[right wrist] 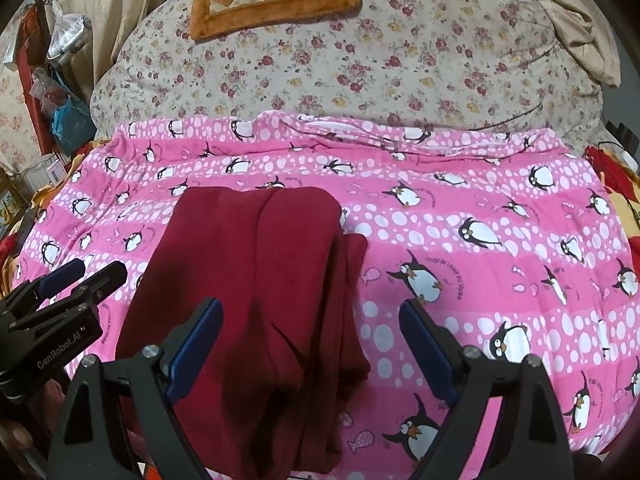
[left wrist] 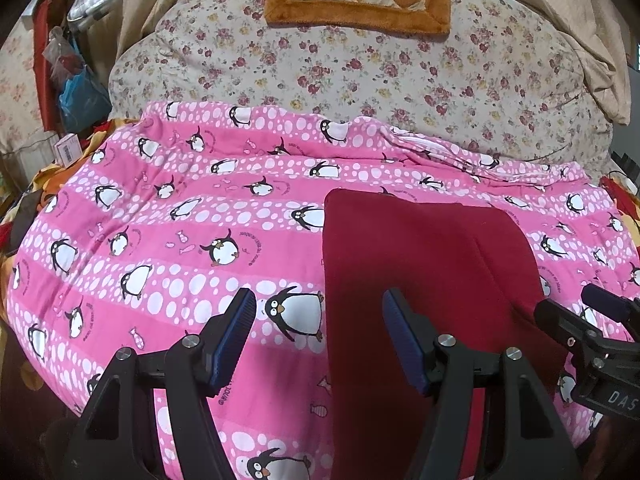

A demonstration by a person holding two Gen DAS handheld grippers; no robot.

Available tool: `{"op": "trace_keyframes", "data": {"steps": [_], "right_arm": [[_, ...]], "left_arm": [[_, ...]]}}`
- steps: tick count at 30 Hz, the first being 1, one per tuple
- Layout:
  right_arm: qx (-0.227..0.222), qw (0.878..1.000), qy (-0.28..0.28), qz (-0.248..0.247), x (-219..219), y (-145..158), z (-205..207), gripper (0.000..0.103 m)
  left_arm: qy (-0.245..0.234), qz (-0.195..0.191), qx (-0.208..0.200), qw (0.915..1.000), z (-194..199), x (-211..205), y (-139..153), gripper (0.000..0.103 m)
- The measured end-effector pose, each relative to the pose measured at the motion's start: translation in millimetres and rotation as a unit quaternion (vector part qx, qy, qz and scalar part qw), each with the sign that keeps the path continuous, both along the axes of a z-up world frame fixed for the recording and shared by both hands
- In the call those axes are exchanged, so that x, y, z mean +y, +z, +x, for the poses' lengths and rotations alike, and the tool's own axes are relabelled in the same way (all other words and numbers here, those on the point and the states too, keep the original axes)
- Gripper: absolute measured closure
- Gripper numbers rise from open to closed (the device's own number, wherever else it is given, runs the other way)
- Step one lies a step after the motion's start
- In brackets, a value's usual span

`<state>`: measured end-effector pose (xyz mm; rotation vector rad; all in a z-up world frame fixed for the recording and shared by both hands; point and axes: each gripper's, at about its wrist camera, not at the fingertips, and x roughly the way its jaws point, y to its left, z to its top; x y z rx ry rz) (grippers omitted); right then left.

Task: Fold small clothes

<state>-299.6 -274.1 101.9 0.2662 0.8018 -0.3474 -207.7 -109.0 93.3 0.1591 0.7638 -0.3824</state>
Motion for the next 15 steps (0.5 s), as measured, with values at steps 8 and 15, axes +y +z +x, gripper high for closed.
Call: {"op": "trace_keyframes", "data": {"steps": [8,15], "right_arm": [[0.0,1.0,0.0,0.005,-2.5,-1.8,0.5,0.011],[0.004,1.0,0.001,0.008,-1.8,-3.4,1.2,0.011]], "left_arm": [[-0.002,0.001,-0.001,1.0,-0.2,0.3,-2.6,0.057],[-0.005,0.002,-0.001,1.0,-1.0,-0.7,-2.9,0.057]]}}
